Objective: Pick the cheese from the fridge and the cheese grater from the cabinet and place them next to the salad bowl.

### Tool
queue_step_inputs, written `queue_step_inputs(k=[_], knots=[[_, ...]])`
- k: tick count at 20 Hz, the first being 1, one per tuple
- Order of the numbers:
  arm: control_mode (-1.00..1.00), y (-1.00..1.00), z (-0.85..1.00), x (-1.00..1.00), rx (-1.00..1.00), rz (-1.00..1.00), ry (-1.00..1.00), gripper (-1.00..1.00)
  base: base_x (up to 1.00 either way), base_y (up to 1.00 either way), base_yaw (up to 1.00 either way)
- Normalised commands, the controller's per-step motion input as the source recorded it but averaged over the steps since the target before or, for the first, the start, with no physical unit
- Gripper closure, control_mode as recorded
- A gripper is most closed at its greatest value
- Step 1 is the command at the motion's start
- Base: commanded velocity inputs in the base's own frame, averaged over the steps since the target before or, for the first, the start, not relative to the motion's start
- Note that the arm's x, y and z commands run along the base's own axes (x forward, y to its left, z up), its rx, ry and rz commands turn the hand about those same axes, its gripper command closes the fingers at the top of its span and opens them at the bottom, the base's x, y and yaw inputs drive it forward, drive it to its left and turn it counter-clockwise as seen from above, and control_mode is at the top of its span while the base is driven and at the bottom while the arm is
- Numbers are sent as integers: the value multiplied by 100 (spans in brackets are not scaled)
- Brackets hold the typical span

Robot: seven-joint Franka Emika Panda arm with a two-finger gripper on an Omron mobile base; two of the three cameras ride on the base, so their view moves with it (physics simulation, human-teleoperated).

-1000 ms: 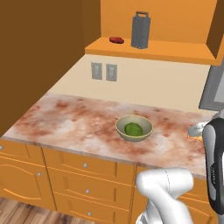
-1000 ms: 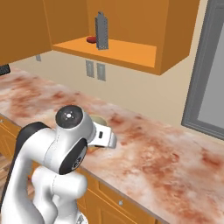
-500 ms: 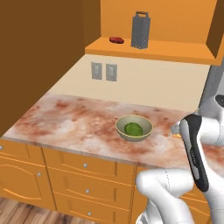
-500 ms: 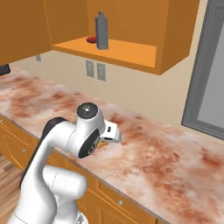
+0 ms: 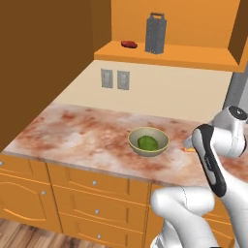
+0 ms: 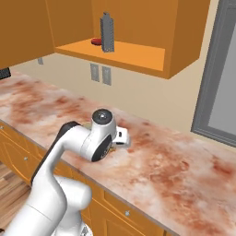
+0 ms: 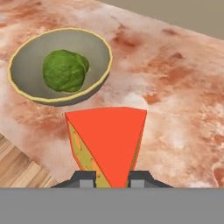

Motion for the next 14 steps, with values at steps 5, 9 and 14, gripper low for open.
queue_step_inputs(k=[5, 9, 14], knots=[[-100, -2, -17, 0, -3, 26, -12, 100, 0, 0, 0], [-100, -3, -31, 1, -1, 23, -11, 100, 0, 0, 0], [-100, -5, -37, 38, -1, 19, -3, 100, 0, 0, 0]])
